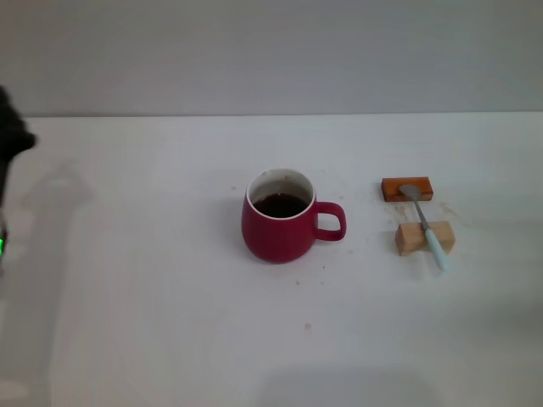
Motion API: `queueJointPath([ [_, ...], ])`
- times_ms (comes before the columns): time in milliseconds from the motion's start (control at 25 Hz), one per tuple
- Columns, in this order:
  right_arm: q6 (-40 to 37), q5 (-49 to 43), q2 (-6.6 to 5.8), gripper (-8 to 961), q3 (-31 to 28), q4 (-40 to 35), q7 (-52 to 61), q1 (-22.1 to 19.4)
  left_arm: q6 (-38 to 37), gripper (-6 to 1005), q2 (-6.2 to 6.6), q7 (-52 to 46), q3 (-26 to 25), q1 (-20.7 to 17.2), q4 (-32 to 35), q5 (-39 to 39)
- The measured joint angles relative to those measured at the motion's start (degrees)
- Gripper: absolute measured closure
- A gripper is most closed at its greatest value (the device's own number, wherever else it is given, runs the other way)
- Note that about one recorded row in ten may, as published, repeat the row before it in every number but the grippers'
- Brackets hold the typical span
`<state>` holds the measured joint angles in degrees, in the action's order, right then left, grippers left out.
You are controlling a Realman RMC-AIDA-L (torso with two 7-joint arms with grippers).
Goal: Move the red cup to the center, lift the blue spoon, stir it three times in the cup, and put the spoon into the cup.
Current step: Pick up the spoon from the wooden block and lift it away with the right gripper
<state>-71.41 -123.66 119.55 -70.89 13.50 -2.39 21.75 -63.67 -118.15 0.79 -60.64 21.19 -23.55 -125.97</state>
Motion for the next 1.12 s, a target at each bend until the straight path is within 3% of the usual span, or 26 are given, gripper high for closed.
queueJointPath([
  [400, 0.2, 0.0, 0.07, 254, 1.1, 3.2, 0.0, -3.6, 0.9, 842, 0.21, -4.2, -2.3, 1.5, 5.0, -0.4],
  [720, 2.8, 0.0, 0.18, 254, 6.7, 13.1, -0.5, -10.2, 1.9, 496, 0.2, -4.4, -2.4, 1.1, 5.2, -0.5],
  [920, 3.5, 1.4, 0.21, 255, 14.6, 19.1, -1.0, -14.1, 1.9, 346, 0.2, -4.4, -2.4, 1.4, 5.7, -0.5],
  [1120, 2.8, 10.7, 0.22, 255, 26.8, 23.2, -6.7, -14.7, 1.7, 232, 0.2, -4.4, -2.5, 1.9, 6.3, -0.5],
])
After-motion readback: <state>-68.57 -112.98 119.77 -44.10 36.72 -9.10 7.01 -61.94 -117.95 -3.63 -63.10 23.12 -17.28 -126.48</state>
